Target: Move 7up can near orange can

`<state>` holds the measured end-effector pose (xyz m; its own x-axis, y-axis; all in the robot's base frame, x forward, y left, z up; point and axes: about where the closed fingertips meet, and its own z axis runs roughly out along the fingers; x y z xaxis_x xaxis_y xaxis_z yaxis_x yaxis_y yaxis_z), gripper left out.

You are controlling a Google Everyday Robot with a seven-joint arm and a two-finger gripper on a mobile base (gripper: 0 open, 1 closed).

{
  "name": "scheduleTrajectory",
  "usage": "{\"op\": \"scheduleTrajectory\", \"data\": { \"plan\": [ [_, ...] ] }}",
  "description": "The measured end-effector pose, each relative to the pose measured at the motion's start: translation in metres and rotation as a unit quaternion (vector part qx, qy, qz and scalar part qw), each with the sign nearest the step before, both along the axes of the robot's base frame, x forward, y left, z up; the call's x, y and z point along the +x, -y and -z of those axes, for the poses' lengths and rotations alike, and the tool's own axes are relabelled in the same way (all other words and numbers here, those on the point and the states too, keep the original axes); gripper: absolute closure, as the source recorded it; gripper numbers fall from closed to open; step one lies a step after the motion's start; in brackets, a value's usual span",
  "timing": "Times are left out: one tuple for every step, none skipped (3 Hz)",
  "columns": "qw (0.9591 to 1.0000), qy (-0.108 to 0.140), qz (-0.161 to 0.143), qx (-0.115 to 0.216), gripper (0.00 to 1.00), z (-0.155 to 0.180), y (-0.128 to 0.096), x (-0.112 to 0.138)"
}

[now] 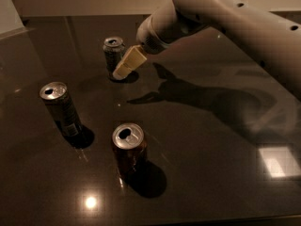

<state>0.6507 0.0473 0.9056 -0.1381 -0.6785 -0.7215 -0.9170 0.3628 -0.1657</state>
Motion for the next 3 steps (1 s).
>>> {"op": "scheduleTrajectory", "data": {
  "plan": [
    [0.9999,-0.002,-0.007,0.013,0.0,0.005,-0.014,0.012],
    [0.9995,-0.002,-0.02,0.023,0.0,0.007,-0.027,0.021],
    [0.9991,-0.005,-0.029,0.029,0.19,0.007,-0.037,0.027]
  ]
}}
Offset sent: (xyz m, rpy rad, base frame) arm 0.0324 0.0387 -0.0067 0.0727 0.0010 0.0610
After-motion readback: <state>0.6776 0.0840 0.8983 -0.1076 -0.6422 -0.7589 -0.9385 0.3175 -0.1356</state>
